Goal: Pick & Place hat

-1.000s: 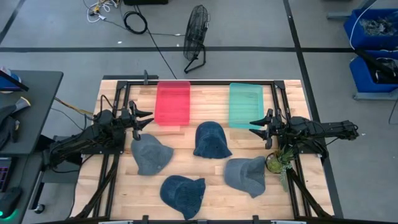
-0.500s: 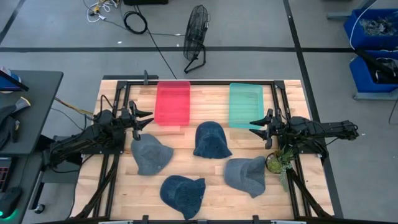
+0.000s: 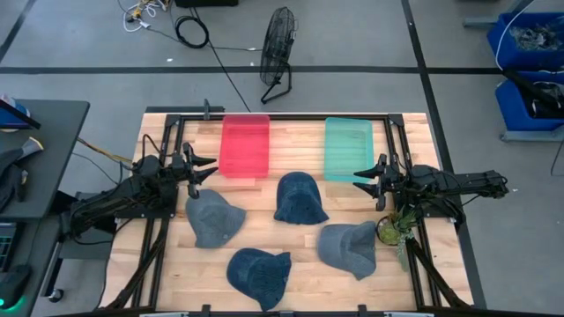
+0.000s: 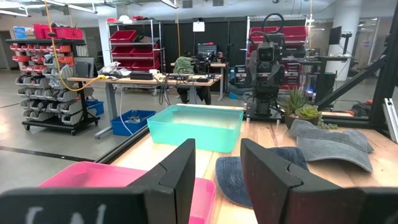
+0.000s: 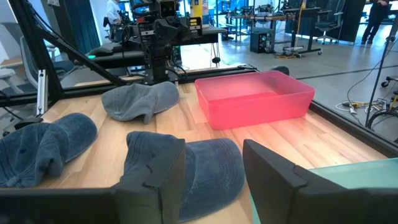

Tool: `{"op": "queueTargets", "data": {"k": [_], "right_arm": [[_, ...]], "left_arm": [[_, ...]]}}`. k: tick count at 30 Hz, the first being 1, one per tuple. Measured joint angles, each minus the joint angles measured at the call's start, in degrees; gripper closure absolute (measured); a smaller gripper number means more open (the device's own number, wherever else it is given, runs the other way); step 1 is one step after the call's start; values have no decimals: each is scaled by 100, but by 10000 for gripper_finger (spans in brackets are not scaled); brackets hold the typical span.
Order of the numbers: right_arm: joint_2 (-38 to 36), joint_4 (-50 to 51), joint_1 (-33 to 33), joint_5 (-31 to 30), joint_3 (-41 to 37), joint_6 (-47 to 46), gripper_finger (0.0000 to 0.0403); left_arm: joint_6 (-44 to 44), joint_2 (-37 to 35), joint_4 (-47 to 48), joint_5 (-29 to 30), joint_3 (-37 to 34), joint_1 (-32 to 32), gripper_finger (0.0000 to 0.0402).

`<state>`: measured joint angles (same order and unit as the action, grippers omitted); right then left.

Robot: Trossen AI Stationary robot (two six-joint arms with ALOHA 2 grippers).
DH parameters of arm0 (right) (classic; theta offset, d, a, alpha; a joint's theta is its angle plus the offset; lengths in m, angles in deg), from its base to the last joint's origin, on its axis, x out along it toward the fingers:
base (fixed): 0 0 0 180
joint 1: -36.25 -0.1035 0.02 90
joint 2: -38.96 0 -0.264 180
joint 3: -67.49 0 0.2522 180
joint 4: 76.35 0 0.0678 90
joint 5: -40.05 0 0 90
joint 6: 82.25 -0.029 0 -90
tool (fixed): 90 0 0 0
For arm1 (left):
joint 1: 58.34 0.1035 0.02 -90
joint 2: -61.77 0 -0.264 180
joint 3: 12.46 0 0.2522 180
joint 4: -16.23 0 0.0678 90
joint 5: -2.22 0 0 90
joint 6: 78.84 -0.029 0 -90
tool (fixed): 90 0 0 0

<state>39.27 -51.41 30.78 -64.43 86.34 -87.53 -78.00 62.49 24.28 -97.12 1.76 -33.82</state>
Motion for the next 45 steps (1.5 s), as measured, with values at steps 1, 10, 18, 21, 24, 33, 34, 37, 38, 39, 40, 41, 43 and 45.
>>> {"op": "queueTargets", "data": {"k": [1,10,18,21,24,33,34,37,38,39,40,41,43,45], "right_arm": [[-1,-1,-1,2,0,2,238],[-1,-1,0,2,0,1,238],[0,-1,1,1,0,2,238],[1,0,-1,0,1,2,238],[-1,-1,-1,2,-1,0,238],[1,-1,1,2,1,2,238],[-1,0,0,1,-1,0,238],[-1,1,1,1,-1,1,238],[0,0,0,0,-1,1,238],[0,-1,1,0,-1,0,238],[0,-1,1,2,-1,0,238],[-1,0,-1,0,-1,1,238],[-1,-1,1,1,0,-21,238],[1,-1,-1,0,1,-55,238]], "left_arm": [[-1,-1,0,0,0,1,271],[-84,-1,-2,4,1,0,271],[-1531,-1,-28,91,0,4,271],[-1504,-1,-28,91,0,2,271],[-1365,-1,-31,90,1,2,271],[464,-1,-240,83,1,1,271],[902,-1,-272,89,1,2,271],[1527,-1,-518,200,1,2,271],[1523,-1,-547,210,-1,2,271],[1495,0,-569,210,1,2,271],[1431,0,-602,211,-1,2,271],[1321,-1,-637,212,1,2,271],[1093,1,-643,216,1,2,271],[1183,1,-685,219,1,2,271]]}}
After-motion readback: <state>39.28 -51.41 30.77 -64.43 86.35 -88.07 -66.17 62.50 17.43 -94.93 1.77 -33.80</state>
